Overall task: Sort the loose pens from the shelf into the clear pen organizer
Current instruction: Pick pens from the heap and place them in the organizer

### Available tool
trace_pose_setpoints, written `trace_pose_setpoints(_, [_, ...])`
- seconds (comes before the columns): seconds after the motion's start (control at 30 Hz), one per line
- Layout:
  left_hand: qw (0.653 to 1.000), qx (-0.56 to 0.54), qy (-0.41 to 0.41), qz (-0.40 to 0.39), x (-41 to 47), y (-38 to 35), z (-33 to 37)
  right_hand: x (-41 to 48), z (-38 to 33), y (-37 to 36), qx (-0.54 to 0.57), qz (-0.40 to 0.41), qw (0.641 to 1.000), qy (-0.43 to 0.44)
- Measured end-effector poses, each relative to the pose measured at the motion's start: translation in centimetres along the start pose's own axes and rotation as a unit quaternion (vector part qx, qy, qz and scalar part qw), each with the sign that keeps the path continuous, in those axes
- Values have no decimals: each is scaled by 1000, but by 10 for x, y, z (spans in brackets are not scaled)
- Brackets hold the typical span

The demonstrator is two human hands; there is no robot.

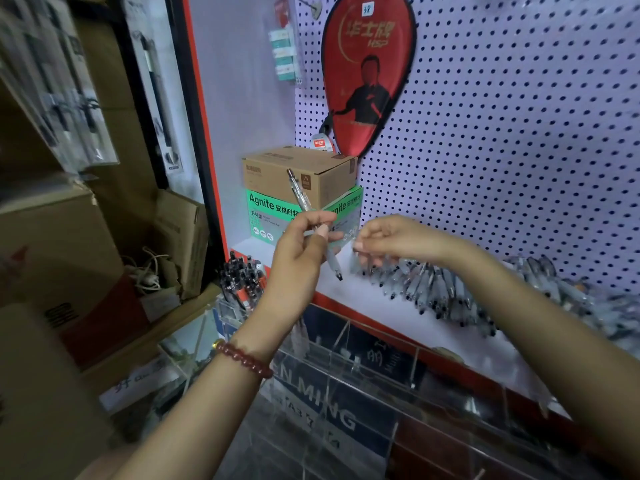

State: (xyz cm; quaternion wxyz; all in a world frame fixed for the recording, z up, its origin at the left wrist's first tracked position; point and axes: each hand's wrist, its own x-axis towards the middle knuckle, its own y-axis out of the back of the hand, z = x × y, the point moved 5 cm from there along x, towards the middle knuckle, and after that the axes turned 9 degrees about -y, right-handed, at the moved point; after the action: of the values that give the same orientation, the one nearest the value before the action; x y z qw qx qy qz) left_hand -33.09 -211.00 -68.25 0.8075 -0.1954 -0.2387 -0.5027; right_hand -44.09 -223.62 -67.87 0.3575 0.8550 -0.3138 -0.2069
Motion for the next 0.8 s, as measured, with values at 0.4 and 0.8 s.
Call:
trace_pose_setpoints(0.4, [999,37,19,-27,-10,17,0,27,84,-18,-404,219,887,-47])
trace_pose_setpoints(0.8, [998,42,39,-16,-16,12,-6,27,84,-12,-422,257,863,-103])
